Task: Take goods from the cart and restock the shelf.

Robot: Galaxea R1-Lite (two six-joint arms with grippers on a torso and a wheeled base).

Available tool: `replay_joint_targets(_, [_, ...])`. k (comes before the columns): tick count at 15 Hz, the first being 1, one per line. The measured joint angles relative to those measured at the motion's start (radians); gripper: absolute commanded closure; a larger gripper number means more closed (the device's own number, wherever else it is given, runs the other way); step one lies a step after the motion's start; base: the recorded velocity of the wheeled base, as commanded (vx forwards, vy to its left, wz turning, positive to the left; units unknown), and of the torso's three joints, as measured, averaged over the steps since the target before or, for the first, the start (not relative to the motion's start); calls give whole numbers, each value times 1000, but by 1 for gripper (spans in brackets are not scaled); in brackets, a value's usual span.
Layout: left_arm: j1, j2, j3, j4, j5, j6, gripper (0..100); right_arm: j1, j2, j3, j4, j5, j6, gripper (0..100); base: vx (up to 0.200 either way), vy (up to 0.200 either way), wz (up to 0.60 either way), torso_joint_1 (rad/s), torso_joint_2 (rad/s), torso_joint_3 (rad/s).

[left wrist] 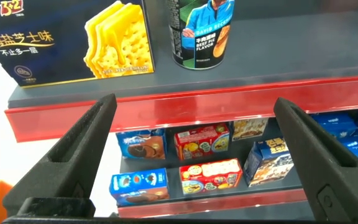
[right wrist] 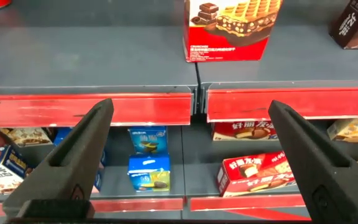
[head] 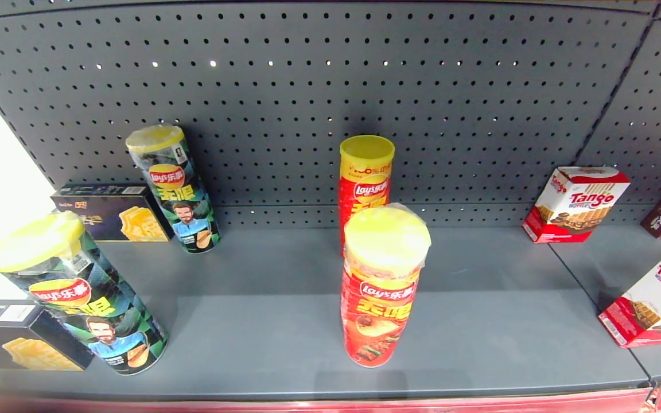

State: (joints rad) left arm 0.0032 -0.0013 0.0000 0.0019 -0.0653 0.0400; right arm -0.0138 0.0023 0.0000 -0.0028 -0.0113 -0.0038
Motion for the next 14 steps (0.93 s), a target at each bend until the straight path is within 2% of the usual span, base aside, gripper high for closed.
replay_joint_targets(3, [-1,0,0,0,50,-2,0,0,-1,0,0,2,0,0,0,0,0,0,0,0])
replay_joint_targets(10, [0,0,0,-2,30,-15,0,0,-1,0,0,5,0,0,0,0,0,0,0,0])
replay_joint_targets(12, [0,0,0,-2,32,-13,0,0,-1,0,0,5,1,0,0,-200,0,5,5,2])
replay_joint_targets(14, [0,0,0,-2,32,-17,0,0,-1,0,-1,6,0,0,0,0,0,0,0,0])
